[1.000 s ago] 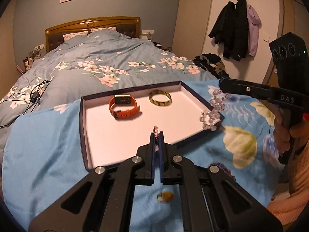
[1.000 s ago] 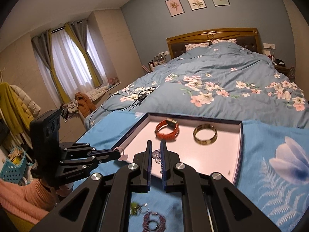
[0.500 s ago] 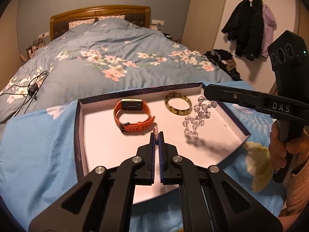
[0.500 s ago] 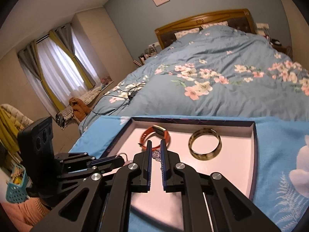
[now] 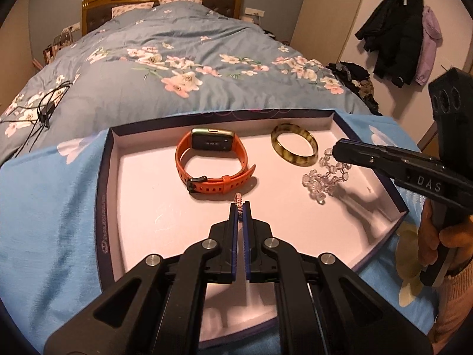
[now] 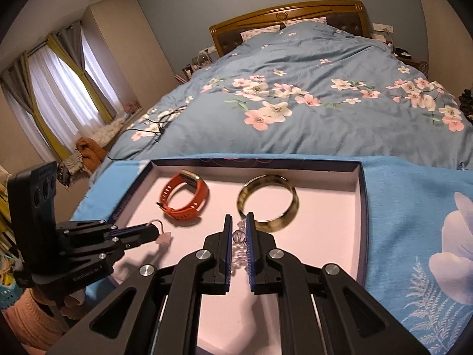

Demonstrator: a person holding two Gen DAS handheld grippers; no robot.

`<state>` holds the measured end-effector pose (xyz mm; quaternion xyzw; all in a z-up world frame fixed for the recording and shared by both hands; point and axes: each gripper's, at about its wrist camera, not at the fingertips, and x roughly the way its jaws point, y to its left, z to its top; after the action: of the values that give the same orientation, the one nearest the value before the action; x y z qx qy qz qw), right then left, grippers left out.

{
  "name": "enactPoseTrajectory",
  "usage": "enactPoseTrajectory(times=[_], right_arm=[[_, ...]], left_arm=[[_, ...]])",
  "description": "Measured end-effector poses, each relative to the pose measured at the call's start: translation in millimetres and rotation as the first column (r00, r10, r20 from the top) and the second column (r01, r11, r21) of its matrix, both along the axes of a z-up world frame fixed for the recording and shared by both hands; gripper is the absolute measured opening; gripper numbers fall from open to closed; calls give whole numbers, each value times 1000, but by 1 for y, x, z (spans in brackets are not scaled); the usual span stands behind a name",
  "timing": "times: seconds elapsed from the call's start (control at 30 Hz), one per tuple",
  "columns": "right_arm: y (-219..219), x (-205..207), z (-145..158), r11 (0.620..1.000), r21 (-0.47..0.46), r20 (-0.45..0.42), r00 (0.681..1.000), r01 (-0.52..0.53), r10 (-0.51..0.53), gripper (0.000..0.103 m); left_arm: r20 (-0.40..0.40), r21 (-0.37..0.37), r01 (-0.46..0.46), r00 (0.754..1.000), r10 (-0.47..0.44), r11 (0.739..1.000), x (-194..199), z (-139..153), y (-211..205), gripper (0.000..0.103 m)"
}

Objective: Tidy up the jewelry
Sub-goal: 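Lower the crystal bracelet into the box with the right tool while the left tool drops the pink charm in, then grasp the dark purple beaded bracelet with the right tool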

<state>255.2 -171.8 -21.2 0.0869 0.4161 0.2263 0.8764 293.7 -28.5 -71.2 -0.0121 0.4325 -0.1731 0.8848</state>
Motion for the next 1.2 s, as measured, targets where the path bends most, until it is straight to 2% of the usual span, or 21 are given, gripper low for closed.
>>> enactPoseTrajectory(times=[0.1,0.17,0.2,0.27,0.3,0.37,0.4,0.57,0.8,1.2], right_arm=[[-2,1,-2,1000,-23,-7,1000,20,-20,10],[-3,0,-3,999,-35,-5,999,31,-32,11],[-5,-1,-2,998,-42,-2,999,38,-38,12],[-8,-4,-1,997,-55,10,998,55,-54,24],[-10,-7,1,997,-57,18,998,60,-59,25],[-12,-10,6,996,-63,39,997,69,-67,31],[-14,-15,10,995,-69,55,996,73,-69,32],[-20,-41,29,996,-68,119,992,60,-52,34],[-18,-90,42,998,-53,147,988,-33,40,34],[-6,-144,15,986,-98,55,988,-137,143,34]], left_arm=[[-6,7,-10,1000,10,1000,5,-1,0,7],[2,19,-18,1000,18,1000,5,0,-1,20],[5,22,-19,1000,19,1000,4,0,-1,21],[11,23,-21,1000,20,1000,1,1,0,23],[15,19,-20,1000,20,1000,1,3,1,25],[40,18,-31,999,31,999,-6,9,4,37],[55,20,-35,998,34,999,-9,13,5,39],[150,32,-51,988,46,998,-37,36,13,43],[252,40,-39,967,28,998,-92,55,25,47],[253,54,-2,967,-12,999,-151,42,19,47]])
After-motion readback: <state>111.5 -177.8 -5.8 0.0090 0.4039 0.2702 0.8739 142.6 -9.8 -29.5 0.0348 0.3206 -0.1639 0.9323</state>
